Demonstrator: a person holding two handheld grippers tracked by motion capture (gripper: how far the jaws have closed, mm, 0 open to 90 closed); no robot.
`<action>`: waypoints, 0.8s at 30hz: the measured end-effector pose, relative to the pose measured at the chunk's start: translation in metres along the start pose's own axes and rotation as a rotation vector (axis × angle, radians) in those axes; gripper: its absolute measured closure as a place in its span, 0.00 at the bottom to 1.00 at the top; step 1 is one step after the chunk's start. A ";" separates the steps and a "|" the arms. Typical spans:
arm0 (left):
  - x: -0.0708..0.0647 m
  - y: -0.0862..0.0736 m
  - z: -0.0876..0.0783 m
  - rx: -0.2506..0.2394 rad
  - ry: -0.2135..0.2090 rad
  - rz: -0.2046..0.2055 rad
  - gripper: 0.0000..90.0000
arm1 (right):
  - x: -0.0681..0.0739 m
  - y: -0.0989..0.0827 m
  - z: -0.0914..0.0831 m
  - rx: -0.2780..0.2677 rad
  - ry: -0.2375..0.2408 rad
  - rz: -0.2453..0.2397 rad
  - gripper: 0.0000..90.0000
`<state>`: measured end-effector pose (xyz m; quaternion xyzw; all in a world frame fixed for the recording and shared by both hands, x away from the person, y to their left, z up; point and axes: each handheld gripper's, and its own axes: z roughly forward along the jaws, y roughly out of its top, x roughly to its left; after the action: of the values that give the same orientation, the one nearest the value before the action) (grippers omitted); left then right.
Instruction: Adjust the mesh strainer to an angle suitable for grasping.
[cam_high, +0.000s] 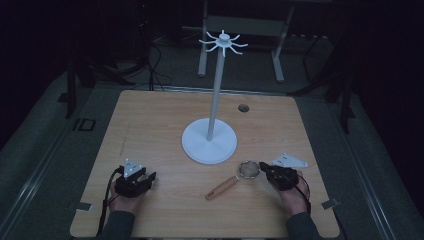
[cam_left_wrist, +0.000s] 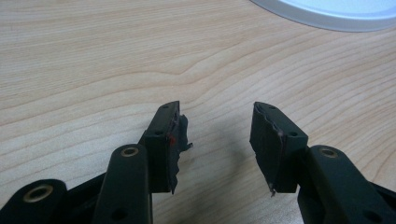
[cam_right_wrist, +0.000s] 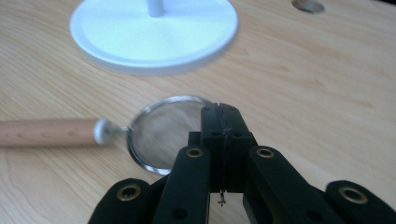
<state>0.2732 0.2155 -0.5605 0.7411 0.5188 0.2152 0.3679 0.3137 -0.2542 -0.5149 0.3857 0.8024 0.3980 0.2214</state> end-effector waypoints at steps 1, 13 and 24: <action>0.000 0.001 0.001 -0.001 0.000 -0.002 0.59 | 0.002 0.004 0.002 0.000 0.007 -0.012 1.00; -0.002 0.002 0.003 0.011 0.000 0.017 0.59 | 0.034 0.030 0.034 0.065 0.087 -0.089 1.00; -0.002 0.003 0.004 0.014 -0.001 0.023 0.59 | 0.049 0.031 0.058 0.189 0.096 -0.124 1.00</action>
<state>0.2769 0.2114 -0.5610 0.7497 0.5117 0.2151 0.3603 0.3365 -0.1758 -0.5259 0.3352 0.8682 0.3241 0.1698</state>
